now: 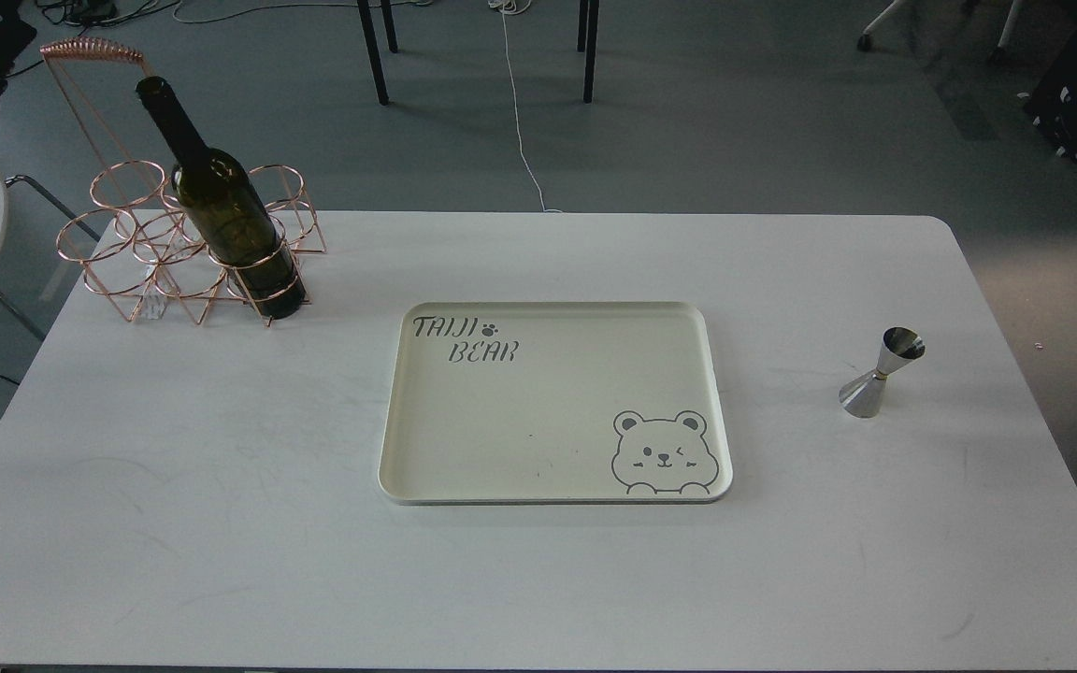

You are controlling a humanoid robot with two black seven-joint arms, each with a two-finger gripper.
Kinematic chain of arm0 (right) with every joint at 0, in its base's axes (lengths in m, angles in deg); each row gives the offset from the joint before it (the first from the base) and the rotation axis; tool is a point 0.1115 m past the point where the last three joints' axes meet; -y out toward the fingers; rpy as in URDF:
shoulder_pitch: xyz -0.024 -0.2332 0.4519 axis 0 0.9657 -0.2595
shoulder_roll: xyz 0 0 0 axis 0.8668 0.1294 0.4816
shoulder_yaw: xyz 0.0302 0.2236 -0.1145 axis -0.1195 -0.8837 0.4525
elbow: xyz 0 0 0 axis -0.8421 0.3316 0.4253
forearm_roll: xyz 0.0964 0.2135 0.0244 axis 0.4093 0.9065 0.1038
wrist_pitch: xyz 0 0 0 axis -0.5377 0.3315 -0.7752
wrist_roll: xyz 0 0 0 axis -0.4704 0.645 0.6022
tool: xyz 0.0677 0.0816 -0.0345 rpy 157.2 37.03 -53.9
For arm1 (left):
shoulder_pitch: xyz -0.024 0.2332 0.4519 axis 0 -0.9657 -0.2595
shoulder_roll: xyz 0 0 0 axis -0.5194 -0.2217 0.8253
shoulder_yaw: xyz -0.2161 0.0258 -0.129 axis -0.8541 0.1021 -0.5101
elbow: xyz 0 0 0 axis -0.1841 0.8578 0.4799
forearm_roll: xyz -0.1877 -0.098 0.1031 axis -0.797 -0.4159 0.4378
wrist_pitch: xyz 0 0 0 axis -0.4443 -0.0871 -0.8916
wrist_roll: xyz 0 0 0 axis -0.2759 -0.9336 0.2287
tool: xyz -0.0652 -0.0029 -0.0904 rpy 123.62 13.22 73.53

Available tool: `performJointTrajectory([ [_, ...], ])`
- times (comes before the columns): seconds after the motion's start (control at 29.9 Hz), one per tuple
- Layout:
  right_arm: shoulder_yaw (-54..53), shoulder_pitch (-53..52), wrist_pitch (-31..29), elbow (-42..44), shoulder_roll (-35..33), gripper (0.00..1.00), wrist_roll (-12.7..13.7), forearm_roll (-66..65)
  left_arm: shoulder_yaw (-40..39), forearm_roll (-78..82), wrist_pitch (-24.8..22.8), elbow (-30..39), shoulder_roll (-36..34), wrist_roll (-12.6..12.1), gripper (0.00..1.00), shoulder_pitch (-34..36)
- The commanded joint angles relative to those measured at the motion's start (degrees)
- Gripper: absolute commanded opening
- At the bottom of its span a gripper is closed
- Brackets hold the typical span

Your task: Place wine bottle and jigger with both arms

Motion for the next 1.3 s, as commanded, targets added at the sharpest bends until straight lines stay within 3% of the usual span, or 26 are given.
performJointTrajectory([
  [0.0, -0.1, 0.1, 0.0, 0.7, 0.0, 0.99, 0.0, 0.0, -0.1, -11.6, -3.0, -2.2, 0.0, 0.2, 0.98, -0.2],
  [0.2, 0.0, 0.4, 0.0, 1.8, 0.3, 0.99, 0.0, 4.6, 0.0, -31.7, -13.8, -10.1, 2.0, 0.1, 0.98, -0.5],
  [0.4, 0.0, 0.8, -0.8, 4.5, 0.7, 0.99, 0.0, 14.8, -0.1, -42.3, -20.4, -17.0, 5.4, 0.0, 0.98, -2.8],
  [0.57, -0.2, 2.4, -4.3, 4.8, 1.1, 0.99, 3.0, 21.0, -0.5, -50.5, -26.1, -23.1, 8.7, -0.2, 0.98, -5.1],
  [0.77, -0.4, 3.0, -8.3, 10.2, 5.2, 0.99, 7.7, 27.6, -5.1, -56.9, -28.4, -25.5, 12.9, -0.3, 0.98, -9.0],
  [0.94, -0.6, 4.3, -10.7, 12.5, 7.9, 0.99, 7.7, 28.7, -10.6, -56.4, -28.8, -25.5, 15.6, -0.6, 0.98, -13.0],
  [1.27, -0.9, 4.9, -13.3, 12.5, 8.0, 0.99, 7.6, 28.5, -10.7, -56.0, -28.8, -25.0, 15.9, -0.6, 0.98, -14.1],
])
